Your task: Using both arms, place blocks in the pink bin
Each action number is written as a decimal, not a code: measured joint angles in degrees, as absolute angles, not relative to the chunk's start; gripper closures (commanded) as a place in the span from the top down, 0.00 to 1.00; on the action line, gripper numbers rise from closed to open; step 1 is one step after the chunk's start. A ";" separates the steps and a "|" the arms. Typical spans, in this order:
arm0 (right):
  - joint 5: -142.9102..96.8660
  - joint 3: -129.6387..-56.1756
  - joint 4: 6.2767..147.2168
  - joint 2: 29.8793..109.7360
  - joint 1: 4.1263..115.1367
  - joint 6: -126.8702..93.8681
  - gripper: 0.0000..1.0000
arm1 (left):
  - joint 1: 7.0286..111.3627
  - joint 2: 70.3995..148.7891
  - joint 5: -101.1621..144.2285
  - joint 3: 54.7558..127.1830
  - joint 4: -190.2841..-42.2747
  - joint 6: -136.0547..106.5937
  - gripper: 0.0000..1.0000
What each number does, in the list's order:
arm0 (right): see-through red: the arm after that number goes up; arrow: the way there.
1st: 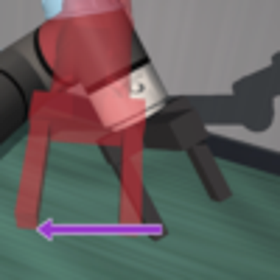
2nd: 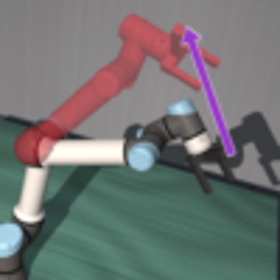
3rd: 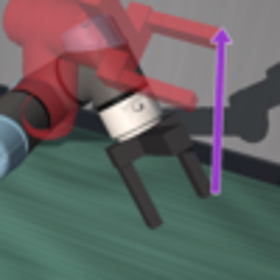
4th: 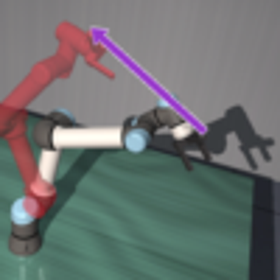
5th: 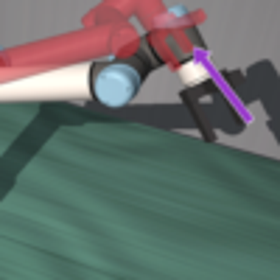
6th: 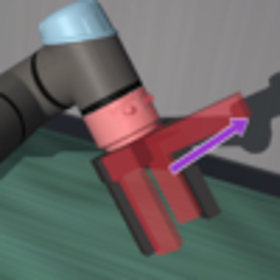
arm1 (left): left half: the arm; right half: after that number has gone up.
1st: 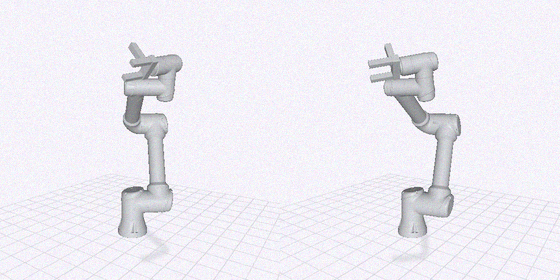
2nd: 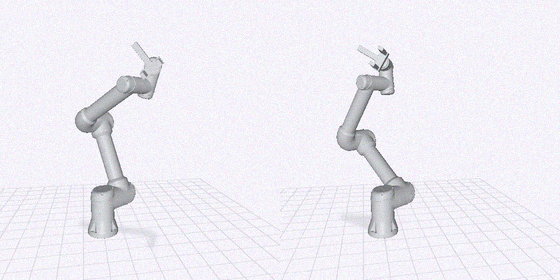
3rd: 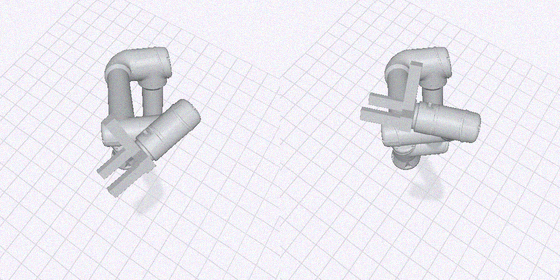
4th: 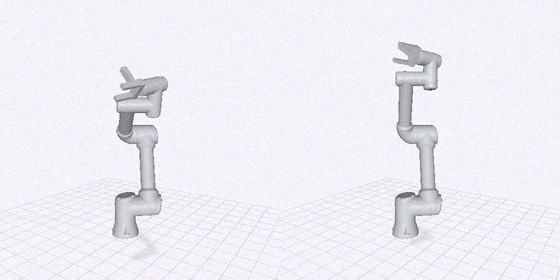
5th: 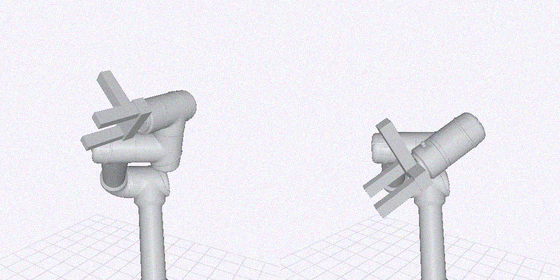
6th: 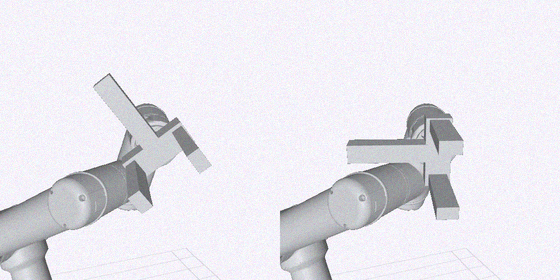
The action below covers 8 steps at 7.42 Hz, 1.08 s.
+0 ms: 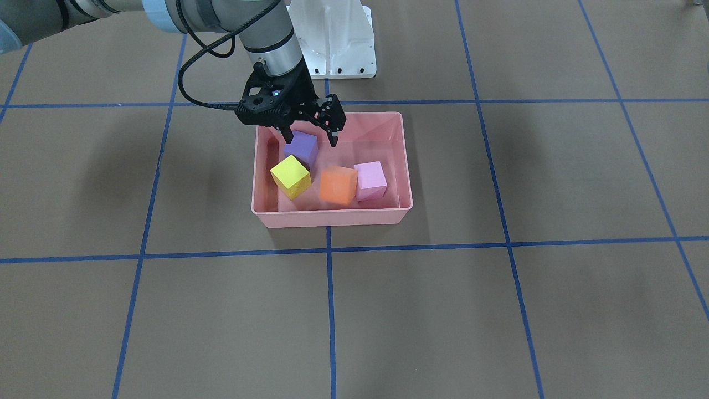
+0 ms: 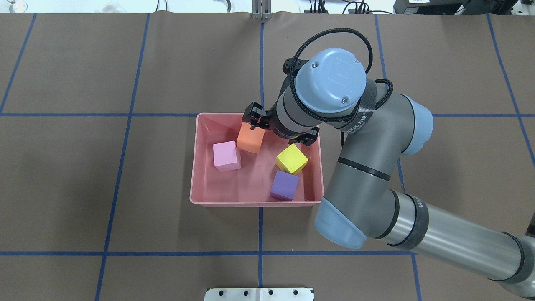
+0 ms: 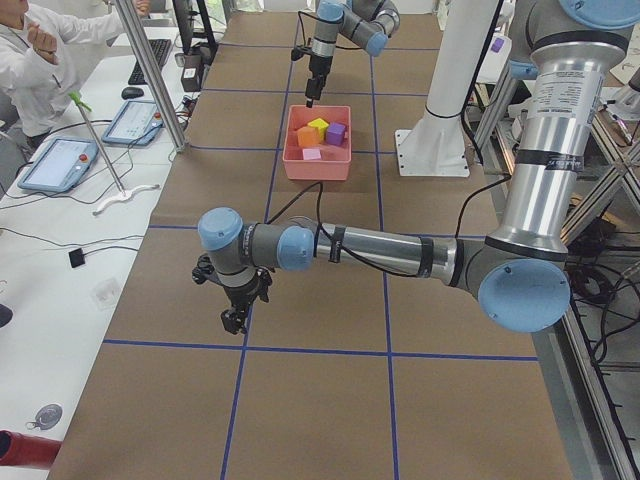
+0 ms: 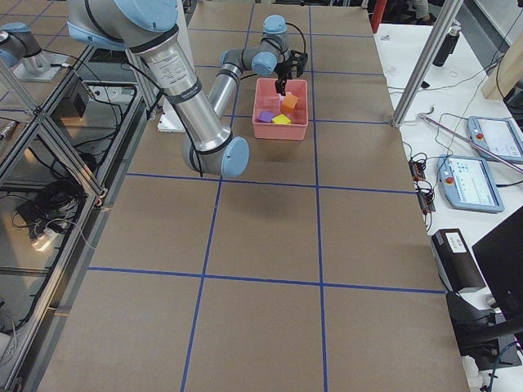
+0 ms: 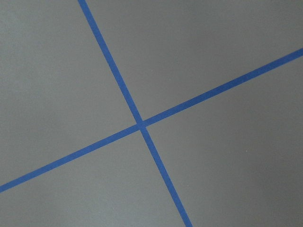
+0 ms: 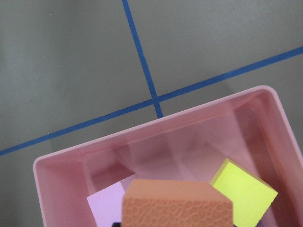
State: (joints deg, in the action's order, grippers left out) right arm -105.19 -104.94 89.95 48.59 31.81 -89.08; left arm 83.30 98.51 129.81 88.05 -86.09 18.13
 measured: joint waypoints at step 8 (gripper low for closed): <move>-125.59 -103.37 99.07 65.05 62.14 -36.53 1.00 | 91.20 93.42 135.86 88.30 -85.83 16.69 1.00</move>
